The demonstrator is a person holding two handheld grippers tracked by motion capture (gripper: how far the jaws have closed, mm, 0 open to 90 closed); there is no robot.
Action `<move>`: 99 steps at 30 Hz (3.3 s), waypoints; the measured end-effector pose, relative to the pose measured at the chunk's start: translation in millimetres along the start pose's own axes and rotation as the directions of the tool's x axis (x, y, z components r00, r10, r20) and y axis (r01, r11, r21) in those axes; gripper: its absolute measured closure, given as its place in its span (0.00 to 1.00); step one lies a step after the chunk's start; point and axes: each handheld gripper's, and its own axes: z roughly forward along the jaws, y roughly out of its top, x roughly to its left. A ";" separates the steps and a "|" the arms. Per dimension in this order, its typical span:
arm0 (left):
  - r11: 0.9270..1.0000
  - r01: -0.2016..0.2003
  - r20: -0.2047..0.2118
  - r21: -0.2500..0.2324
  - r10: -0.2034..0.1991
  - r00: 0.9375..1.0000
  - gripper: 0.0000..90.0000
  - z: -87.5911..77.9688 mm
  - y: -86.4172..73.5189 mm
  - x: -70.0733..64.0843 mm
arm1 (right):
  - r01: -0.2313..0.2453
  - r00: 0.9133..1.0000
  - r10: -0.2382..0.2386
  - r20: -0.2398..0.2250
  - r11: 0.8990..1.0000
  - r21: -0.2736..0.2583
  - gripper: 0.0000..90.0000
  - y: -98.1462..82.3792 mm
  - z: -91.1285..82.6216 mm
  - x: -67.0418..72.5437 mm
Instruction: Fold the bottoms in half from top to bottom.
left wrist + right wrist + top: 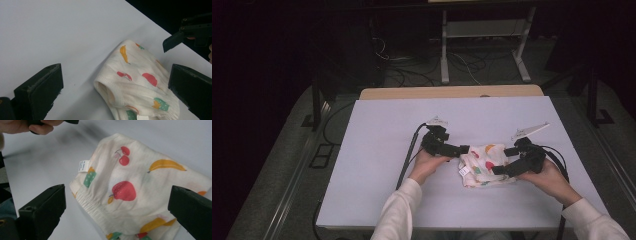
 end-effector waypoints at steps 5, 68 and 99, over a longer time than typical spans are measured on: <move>1.000 -0.001 -0.008 -0.003 0.001 1.000 0.00 -1.3 4.8 1.4 | -0.033 0.999 0.033 -0.010 0.999 0.000 0.00 2.1 -1.6 -12.0; 0.983 0.168 0.094 0.077 -0.175 0.980 0.28 47.6 -12.5 34.2 | -0.192 0.980 0.197 0.042 0.977 -0.090 0.20 3.4 29.8 -102.1; 0.980 0.127 0.081 0.150 -0.140 0.987 0.90 51.8 -6.3 26.0 | -0.137 0.990 0.140 0.034 0.987 -0.081 0.96 4.1 34.1 -96.8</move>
